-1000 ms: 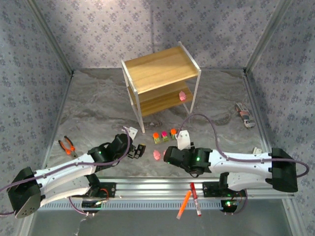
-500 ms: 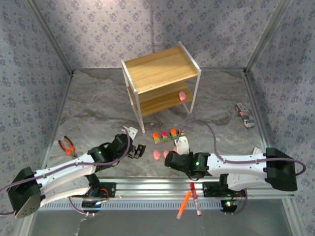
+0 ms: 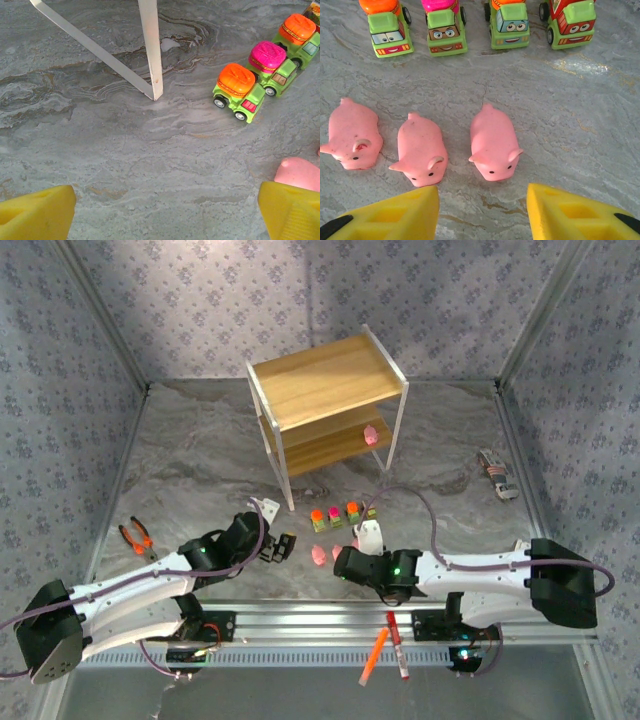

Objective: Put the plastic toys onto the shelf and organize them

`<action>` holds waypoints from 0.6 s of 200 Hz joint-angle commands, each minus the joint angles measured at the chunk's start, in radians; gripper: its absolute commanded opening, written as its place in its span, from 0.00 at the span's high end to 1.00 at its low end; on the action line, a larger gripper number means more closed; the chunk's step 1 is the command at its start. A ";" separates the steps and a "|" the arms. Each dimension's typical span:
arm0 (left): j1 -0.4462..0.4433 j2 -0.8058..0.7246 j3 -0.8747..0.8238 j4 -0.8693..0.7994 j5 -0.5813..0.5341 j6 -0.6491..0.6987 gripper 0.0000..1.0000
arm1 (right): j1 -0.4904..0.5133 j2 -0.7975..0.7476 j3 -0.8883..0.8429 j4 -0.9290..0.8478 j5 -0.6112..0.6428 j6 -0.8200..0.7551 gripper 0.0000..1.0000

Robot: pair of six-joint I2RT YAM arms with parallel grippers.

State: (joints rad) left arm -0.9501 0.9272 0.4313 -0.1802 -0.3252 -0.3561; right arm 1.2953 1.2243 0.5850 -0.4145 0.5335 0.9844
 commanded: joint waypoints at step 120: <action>-0.006 0.027 0.038 0.004 -0.002 0.012 0.06 | -0.086 0.056 -0.043 0.084 -0.072 -0.025 0.49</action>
State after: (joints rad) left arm -0.9501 0.9466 0.4324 -0.1806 -0.3252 -0.3561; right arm 1.2156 1.2678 0.5499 -0.3389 0.4706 0.9756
